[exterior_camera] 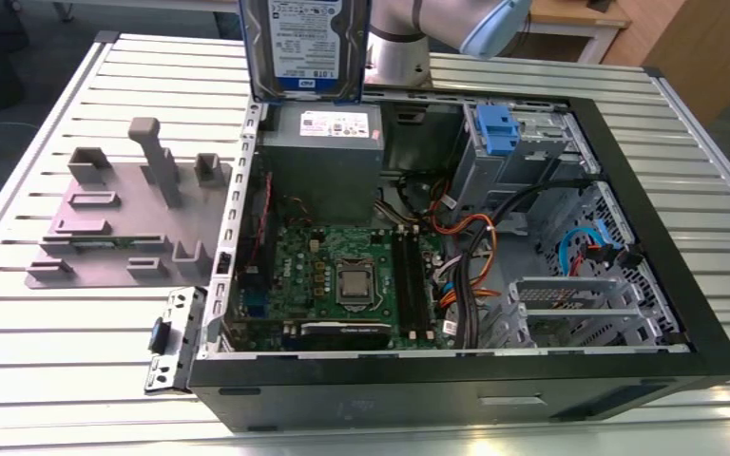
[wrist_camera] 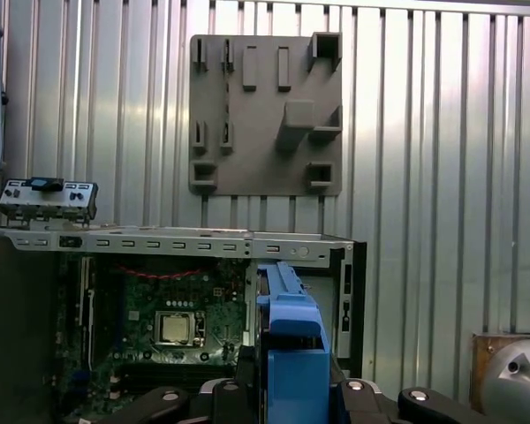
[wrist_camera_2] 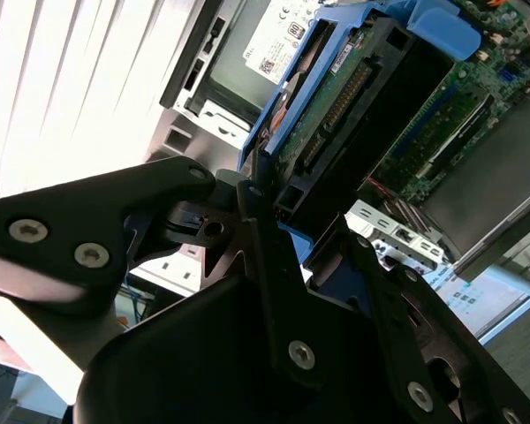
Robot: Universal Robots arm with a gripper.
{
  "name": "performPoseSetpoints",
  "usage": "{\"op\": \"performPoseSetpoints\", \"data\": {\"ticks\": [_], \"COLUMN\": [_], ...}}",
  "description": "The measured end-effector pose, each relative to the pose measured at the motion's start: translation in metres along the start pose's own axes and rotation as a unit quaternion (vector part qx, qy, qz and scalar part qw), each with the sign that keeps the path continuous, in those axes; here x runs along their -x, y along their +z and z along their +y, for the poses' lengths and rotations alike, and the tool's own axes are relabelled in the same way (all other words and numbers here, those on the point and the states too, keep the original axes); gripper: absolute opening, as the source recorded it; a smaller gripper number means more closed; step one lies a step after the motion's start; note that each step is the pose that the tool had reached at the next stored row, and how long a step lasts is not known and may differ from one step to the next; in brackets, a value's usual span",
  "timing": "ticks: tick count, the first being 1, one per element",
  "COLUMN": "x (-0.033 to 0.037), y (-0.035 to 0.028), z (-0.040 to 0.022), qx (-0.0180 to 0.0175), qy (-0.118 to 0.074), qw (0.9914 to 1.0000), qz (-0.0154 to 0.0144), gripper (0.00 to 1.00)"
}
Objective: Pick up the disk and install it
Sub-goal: 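Pick up the disk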
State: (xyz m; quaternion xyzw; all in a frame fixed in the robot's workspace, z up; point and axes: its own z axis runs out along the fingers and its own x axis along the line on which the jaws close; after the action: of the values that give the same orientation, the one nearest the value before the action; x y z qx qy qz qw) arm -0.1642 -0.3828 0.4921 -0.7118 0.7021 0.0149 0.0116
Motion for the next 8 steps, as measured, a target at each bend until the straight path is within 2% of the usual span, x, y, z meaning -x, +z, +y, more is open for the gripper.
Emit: {"op": "performPoseSetpoints", "data": {"ticks": [8], "x": [-0.0022], "y": [-0.0001], "z": [0.0], "qx": [0.0], "qy": [0.0], "qw": [1.0], "qz": [0.0], "gripper": [0.36]}}
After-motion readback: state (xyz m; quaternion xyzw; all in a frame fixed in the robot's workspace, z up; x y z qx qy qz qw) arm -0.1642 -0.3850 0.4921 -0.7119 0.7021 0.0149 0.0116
